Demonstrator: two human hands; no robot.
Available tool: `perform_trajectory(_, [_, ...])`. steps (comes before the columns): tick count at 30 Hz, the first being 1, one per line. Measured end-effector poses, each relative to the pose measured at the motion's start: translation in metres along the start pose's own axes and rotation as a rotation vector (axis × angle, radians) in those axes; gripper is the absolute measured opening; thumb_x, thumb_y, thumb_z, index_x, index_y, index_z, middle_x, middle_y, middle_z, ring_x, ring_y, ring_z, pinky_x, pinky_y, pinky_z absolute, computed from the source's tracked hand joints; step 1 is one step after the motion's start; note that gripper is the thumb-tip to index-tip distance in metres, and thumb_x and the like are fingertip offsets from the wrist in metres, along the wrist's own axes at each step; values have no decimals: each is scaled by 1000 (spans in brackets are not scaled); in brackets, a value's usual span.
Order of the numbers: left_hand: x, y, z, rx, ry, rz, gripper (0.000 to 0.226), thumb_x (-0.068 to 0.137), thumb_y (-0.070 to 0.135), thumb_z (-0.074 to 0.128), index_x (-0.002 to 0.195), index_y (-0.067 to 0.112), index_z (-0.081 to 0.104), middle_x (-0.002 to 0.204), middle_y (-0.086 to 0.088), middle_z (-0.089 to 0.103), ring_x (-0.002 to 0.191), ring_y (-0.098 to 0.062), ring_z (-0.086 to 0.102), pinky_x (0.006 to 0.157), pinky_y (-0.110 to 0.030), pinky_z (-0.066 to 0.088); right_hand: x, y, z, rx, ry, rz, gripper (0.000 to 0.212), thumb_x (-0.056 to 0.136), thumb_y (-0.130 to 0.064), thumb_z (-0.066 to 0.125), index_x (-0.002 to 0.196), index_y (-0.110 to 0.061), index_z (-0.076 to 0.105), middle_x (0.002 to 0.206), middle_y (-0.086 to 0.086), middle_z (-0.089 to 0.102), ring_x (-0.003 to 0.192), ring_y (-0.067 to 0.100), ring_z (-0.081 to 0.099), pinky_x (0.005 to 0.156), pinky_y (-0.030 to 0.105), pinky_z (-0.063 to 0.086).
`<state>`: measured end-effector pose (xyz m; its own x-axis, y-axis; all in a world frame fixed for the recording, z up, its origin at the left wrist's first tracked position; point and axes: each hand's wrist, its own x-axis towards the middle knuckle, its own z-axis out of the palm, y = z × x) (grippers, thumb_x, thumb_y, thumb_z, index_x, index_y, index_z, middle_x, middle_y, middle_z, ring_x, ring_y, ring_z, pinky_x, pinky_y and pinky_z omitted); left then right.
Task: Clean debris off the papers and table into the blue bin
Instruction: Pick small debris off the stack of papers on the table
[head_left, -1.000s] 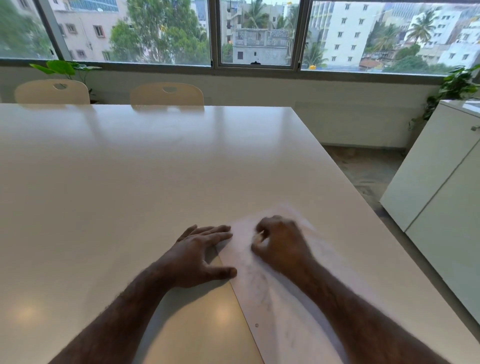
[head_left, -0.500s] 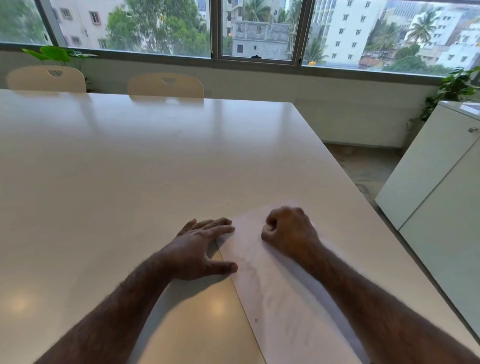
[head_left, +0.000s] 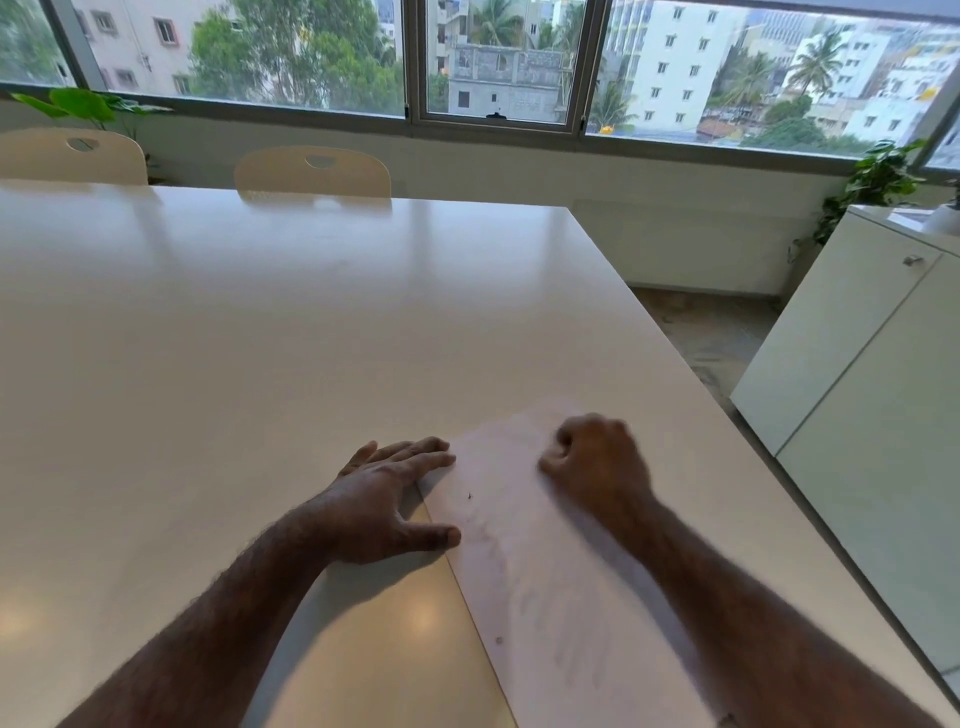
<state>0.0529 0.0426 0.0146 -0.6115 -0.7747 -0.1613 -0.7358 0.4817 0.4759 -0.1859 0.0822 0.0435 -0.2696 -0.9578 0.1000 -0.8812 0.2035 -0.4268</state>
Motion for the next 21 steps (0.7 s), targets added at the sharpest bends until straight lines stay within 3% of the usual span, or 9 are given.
perform_trajectory(2, [-1, -1, 1, -5, -4, 6, 107, 54, 90, 48, 148, 45, 24, 156, 29, 11, 136, 10, 0, 116, -27, -12, 4, 11, -1, -143, 133, 67, 26, 74, -29, 57, 81, -9, 70, 86, 5, 67, 88, 27, 65, 61, 20, 42])
perform_trajectory(3, [-1, -2, 1, -2, -4, 7, 109, 52, 91, 46, 148, 45, 24, 156, 28, 11, 137, 9, 0, 116, -28, -12, -6, 3, 5, -120, 110, -16, 26, 72, -31, 54, 79, -10, 68, 82, 1, 65, 85, 24, 65, 61, 19, 43])
perform_trajectory(6, [2, -4, 1, 5, 13, 18, 115, 46, 98, 39, 148, 45, 24, 156, 27, 10, 143, 6, -1, 118, -30, -10, -47, -28, 28, 13, -181, -290, 23, 74, -29, 56, 81, -14, 71, 82, -1, 65, 79, 17, 63, 65, 24, 51])
perform_trajectory(9, [3, -3, 0, -3, 9, 23, 118, 44, 99, 37, 148, 45, 25, 154, 30, 11, 138, 10, 0, 117, -28, -11, -4, 4, 2, -45, 39, -14, 28, 70, -30, 54, 80, -10, 70, 85, 4, 68, 83, 24, 65, 63, 21, 44])
perform_trajectory(11, [1, -3, 2, -5, 7, 22, 119, 44, 100, 38, 148, 44, 25, 154, 30, 11, 137, 10, 0, 117, -28, -11, 2, 12, 1, -157, 112, 39, 27, 71, -30, 54, 81, -10, 70, 88, 5, 68, 86, 26, 66, 67, 23, 46])
perform_trajectory(15, [2, -6, 1, 7, 3, 27, 117, 45, 99, 38, 148, 44, 23, 157, 27, 10, 143, 5, 0, 119, -31, -10, -46, -31, 26, 28, -229, -335, 24, 74, -31, 58, 83, -14, 73, 87, 0, 68, 80, 17, 64, 75, 31, 55])
perform_trajectory(16, [3, -6, 0, 8, 5, 29, 117, 46, 100, 37, 148, 45, 24, 156, 27, 10, 143, 5, 0, 119, -32, -9, -37, -27, 20, 55, -217, -276, 26, 71, -33, 58, 83, -14, 73, 86, 2, 70, 80, 18, 65, 75, 30, 55])
perform_trajectory(19, [2, -3, -1, 4, -7, 27, 118, 44, 100, 37, 148, 44, 25, 151, 32, 11, 140, 7, 1, 117, -29, -11, 6, 9, 1, -93, 53, 30, 31, 68, -34, 55, 83, -12, 71, 90, 6, 71, 87, 26, 66, 70, 22, 47])
perform_trajectory(21, [0, -4, 1, 2, -8, 28, 118, 44, 99, 37, 148, 44, 25, 151, 31, 11, 139, 8, 0, 117, -28, -11, -6, 0, 8, -114, 67, -64, 27, 72, -30, 54, 82, -11, 70, 90, 4, 68, 87, 25, 65, 68, 22, 45])
